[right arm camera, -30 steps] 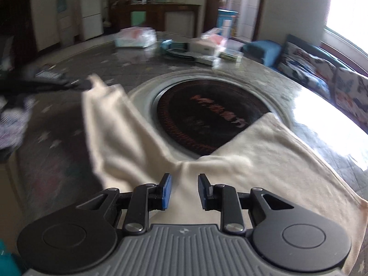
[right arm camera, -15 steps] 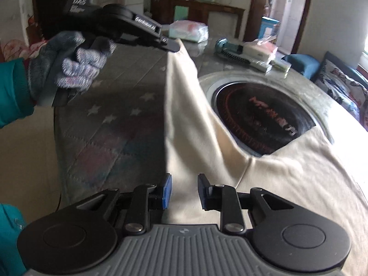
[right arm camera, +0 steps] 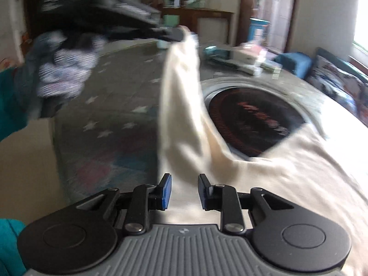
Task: Fold clothes
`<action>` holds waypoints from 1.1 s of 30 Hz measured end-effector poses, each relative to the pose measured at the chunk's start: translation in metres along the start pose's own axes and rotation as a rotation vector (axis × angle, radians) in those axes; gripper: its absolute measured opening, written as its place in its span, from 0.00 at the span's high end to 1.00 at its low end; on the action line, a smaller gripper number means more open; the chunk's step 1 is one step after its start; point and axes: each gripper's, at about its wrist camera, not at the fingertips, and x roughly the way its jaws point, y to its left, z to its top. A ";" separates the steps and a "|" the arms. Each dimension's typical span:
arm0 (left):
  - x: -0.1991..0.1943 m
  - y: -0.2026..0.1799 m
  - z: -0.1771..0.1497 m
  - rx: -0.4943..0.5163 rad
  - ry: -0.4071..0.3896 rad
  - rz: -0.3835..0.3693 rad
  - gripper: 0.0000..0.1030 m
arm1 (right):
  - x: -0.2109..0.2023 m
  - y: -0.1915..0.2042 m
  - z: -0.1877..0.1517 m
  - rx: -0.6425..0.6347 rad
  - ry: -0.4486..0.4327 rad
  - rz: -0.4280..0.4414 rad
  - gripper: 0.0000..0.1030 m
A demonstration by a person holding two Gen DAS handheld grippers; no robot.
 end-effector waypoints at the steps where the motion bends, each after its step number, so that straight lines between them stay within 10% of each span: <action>1: -0.001 -0.008 0.000 0.011 -0.002 -0.020 0.95 | -0.004 -0.006 -0.002 0.016 -0.002 -0.030 0.76; 18: 0.018 -0.172 -0.057 0.236 0.127 -0.432 0.95 | -0.089 -0.123 -0.080 0.397 -0.050 -0.387 0.76; 33: 0.040 -0.183 -0.124 0.332 0.363 -0.493 0.79 | -0.117 -0.147 -0.110 0.529 -0.078 -0.418 0.76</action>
